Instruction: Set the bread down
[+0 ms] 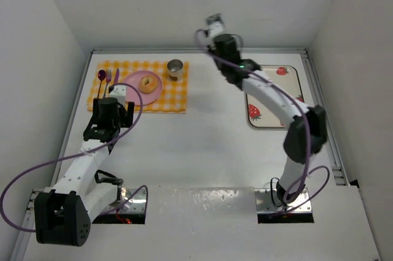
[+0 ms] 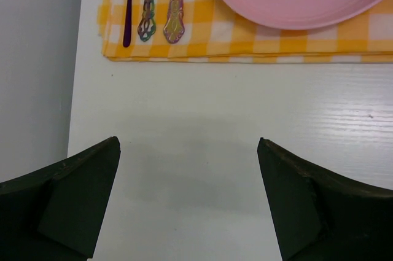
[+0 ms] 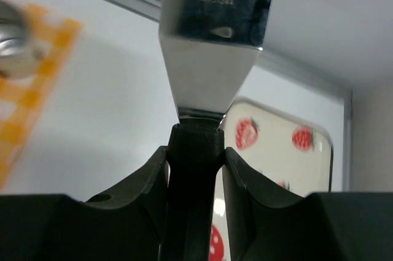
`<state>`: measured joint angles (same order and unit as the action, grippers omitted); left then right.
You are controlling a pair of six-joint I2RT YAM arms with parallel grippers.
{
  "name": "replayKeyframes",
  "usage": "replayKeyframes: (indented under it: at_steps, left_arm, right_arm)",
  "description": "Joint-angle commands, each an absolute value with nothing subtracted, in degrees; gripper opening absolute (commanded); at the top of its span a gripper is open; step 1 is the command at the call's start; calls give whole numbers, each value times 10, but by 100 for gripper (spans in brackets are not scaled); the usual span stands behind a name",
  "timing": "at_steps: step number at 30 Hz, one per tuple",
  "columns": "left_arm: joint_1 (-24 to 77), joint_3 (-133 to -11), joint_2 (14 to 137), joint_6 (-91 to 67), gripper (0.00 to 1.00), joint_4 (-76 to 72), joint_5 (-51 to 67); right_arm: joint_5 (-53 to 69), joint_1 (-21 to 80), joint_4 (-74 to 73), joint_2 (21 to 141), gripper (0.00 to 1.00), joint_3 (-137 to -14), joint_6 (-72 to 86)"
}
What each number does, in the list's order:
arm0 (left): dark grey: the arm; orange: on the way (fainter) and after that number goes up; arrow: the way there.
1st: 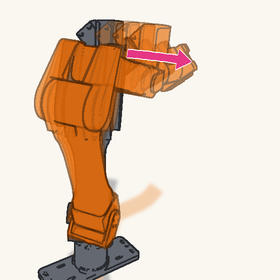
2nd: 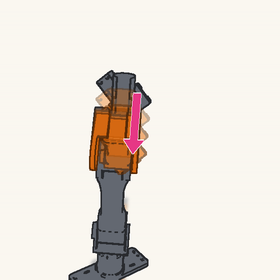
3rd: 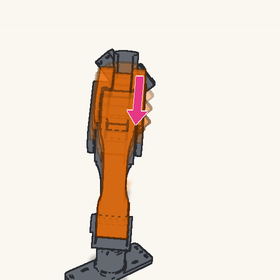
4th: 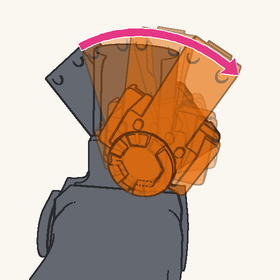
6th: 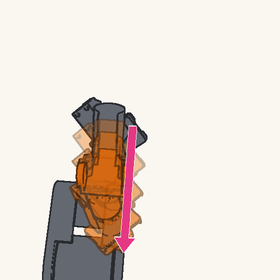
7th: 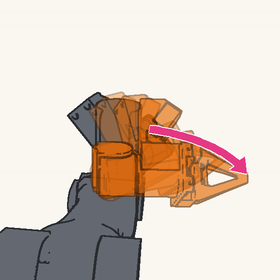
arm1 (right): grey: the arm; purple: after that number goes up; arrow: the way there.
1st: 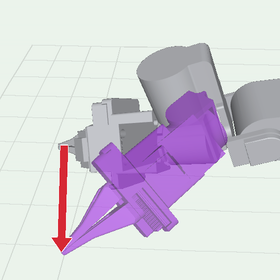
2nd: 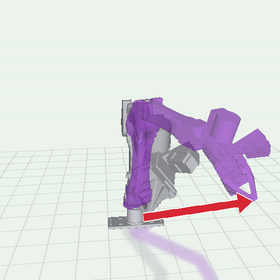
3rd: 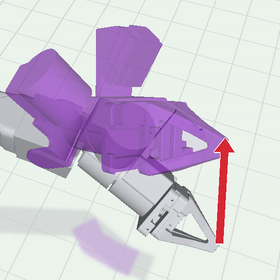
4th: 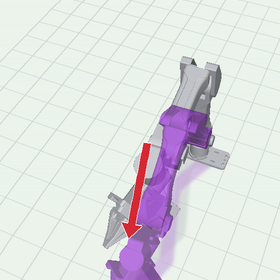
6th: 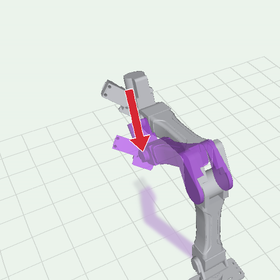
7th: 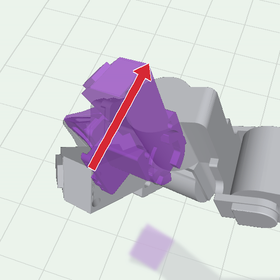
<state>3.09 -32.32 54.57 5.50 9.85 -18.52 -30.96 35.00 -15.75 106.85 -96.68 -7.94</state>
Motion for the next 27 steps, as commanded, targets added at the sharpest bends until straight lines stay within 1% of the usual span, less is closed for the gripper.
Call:
replayKeyframes:
  at_steps: [1, 3, 5, 8, 13, 19, 20, 21, 24, 25, 27]
  left_arm:
    - [37, -360, 558, 12, 100, 98, -164]
    - [37, -369, 572, -16, 100, 109, -159]
    - [37, -383, 578, -32, 100, 115, -153]
    - [37, -383, 597, -46, 100, 120, -153]
    - [37, -395, 616, -46, 100, 120, -158]
    - [25, -423, 649, -46, 100, 120, -145]
    - [20, -429, 656, -46, 100, 120, -145]
    - [20, -429, 657, -46, 100, 120, -140]
    - [14, -435, 668, -46, 100, 120, -134]
    - [14, -435, 674, -46, 100, 120, -128]
    - [9, -435, 679, -46, 100, 115, -122]
  right_arm:
    - [-186, 284, -170, 1011, 0, -815, 180]
    - [-177, 279, -152, 1005, 0, -777, 198]
    - [-141, 270, -147, 1020, 0, -752, 225]
    - [-141, 265, -141, 1047, 0, -730, 269]
    - [-128, 265, -140, 1094, 0, -718, 327]
    - [-126, 261, -184, 1152, 0, -732, 334]
    - [-124, 260, -188, 1152, 2, -733, 335]
    - [-123, 259, -194, 1154, 15, -732, 335]
    - [-113, 258, -205, 1147, 33, -735, 324]
    - [-108, 258, -208, 1146, 47, -736, 320]
    - [-103, 258, -209, 1133, 63, -737, 298]
